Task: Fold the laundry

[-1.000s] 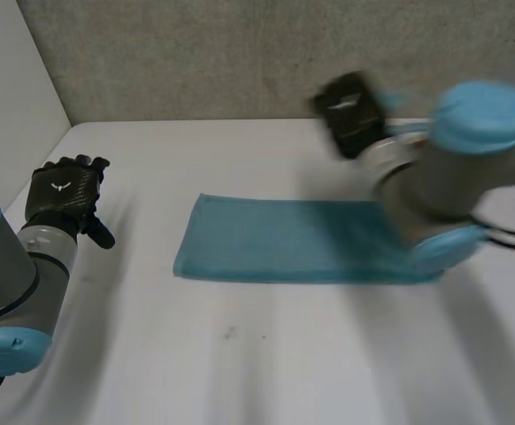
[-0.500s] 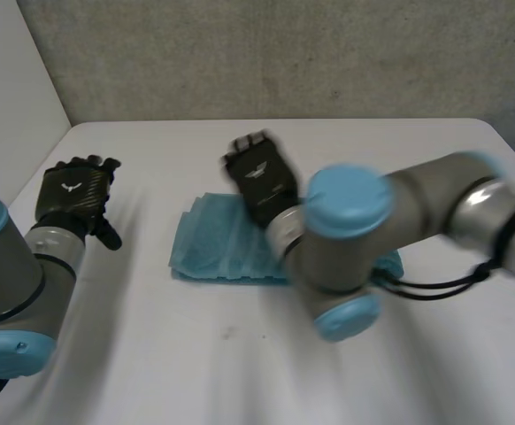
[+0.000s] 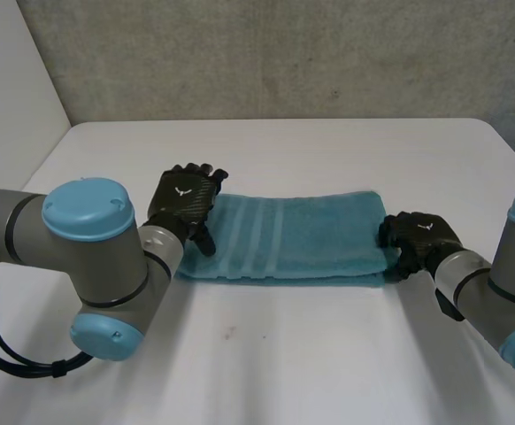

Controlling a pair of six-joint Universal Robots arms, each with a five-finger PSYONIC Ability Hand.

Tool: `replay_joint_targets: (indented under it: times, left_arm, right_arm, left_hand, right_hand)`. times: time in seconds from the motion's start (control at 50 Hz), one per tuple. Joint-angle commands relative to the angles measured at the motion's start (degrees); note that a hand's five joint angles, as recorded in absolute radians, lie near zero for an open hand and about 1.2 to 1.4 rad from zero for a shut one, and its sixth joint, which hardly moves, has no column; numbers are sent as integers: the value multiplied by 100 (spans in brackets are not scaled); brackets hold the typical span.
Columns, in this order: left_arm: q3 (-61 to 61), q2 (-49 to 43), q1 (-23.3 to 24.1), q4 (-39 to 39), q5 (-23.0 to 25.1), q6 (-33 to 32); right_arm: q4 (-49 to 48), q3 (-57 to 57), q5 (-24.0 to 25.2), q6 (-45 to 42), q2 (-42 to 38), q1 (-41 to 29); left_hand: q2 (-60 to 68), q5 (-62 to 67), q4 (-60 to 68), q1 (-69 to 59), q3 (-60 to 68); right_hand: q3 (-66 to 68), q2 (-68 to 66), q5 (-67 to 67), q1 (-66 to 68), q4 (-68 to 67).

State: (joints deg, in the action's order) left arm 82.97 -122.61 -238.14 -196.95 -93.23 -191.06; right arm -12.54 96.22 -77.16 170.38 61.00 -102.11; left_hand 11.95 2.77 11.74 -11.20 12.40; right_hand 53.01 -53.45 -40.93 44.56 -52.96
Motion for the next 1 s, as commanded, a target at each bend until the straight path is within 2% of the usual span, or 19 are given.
replay_joint_targets:
  times: [0.02, 0.12, 0.16, 0.18, 0.22, 0.24, 0.28, 0.34, 0.38, 0.44, 0.52, 0.56, 0.58, 0.6, 0.64, 0.68, 0.78, 0.88, 1.0]
  left_arm:
    - [183, 500, -22, 95, -186, 244]
    - [483, 967, -145, 130, -292, 297]
    - [736, 1291, -346, 130, -310, 280]
    - [738, 1293, -347, 130, -310, 280]
    - [870, 1460, -479, 130, -310, 288]
    - [965, 1581, -584, 130, -301, 288]
    - [1072, 1706, -681, 130, -310, 288]
    - [1186, 1864, -804, 130, -310, 280]
    - [1230, 1890, -970, 130, -301, 288]
    - [1230, 1890, -1024, 130, -310, 297]
    - [1160, 1821, -1059, 121, -292, 297]
    - [1107, 1758, -1050, 121, -284, 297]
    - [994, 1593, -963, 113, -266, 297]
    - [845, 1435, -902, 121, -266, 297]
    - [669, 1277, -788, 121, -257, 306]
    - [413, 1038, -576, 139, -266, 385]
    - [-263, 196, -111, 612, -249, 823]
    - [-606, -402, 13, 1139, -248, 1123]
    - [-721, -694, 4, 1571, -301, 1123]
  right_arm:
    - [-645, -103, -141, -110, -115, 7]
    - [-601, -859, -291, -233, -97, -143]
    - [-277, -1550, -378, -303, -114, -763]
    - [-275, -1553, -379, -303, -115, -767]
    - [258, -2664, -370, -374, -403, -1755]
    - [261, -2670, -370, -374, -405, -1760]
    - [786, -3693, -318, -418, -1201, -2556]
    - [964, -4129, -273, -453, -1565, -2867]
    - [1218, -4689, -221, -540, -2063, -3401]
    - [1254, -4805, -133, -672, -2460, -3701]
    - [1262, -4849, -246, -856, -2698, -3755]
    - [1263, -4867, -605, -971, -2542, -3720]
    - [1263, -4867, -921, -954, -2332, -3720]
    - [1263, -4867, -924, -954, -2330, -3720]
    - [1245, -4780, -1370, -796, -1875, -3493]
    - [1271, -4700, -1460, -429, -1662, -3115]
    - [1359, -4525, -1372, 143, -1670, -2868]
    - [1675, -4507, -1083, 356, -1976, -2649]
    - [2114, -4725, -994, 364, -2530, -2375]
  left_hand:
    - [-195, -277, -174, 120, -240]
    - [-195, -277, -174, 120, -240]
    - [-195, -277, -174, 120, -240]
    - [-195, -277, -174, 120, -240]
    - [-195, -277, -174, 120, -240]
    - [-195, -277, -174, 120, -240]
    - [-195, -277, -174, 120, -240]
    - [-195, -277, -174, 120, -240]
    - [-195, -277, -174, 120, -240]
    - [-195, -277, -174, 120, -240]
    - [-195, -277, -174, 120, -240]
    - [-195, -277, -174, 120, -240]
    - [-195, -277, -174, 120, -240]
    - [-195, -277, -174, 120, -240]
    - [-195, -277, -174, 120, -240]
    - [-195, -277, -174, 120, -240]
    - [-173, -255, -152, 99, -218]
    - [-173, -255, -152, 99, -218]
    - [-173, -255, -152, 99, -218]
  right_hand:
    - [2699, -2655, -2907, 3544, -2704]
    - [2699, -2655, -2907, 3544, -2704]
    - [2699, -2655, -2907, 3544, -2704]
    - [2699, -2655, -2907, 3544, -2704]
    - [2699, -2655, -2907, 3544, -2704]
    - [2699, -2655, -2907, 3544, -2704]
    - [2699, -2655, -2907, 3544, -2704]
    - [2699, -2655, -2907, 3544, -2704]
    - [2699, -2655, -2907, 3544, -2704]
    - [2699, -2655, -2907, 3544, -2704]
    - [2699, -2655, -2907, 3544, -2704]
    - [-2782, 2826, 2573, -1936, 2777]
    - [-3362, 3406, 3153, -2516, 3357]
    - [-3367, 3411, 3159, -2522, 3362]
    - [-4237, 4281, 4029, -3392, 4232]
    - [-4301, 4345, 4093, -3456, 4296]
    - [-4301, 4345, 4093, -3456, 4296]
    - [-4301, 4345, 4093, -3456, 4296]
    - [-4301, 4345, 4093, -3456, 4296]
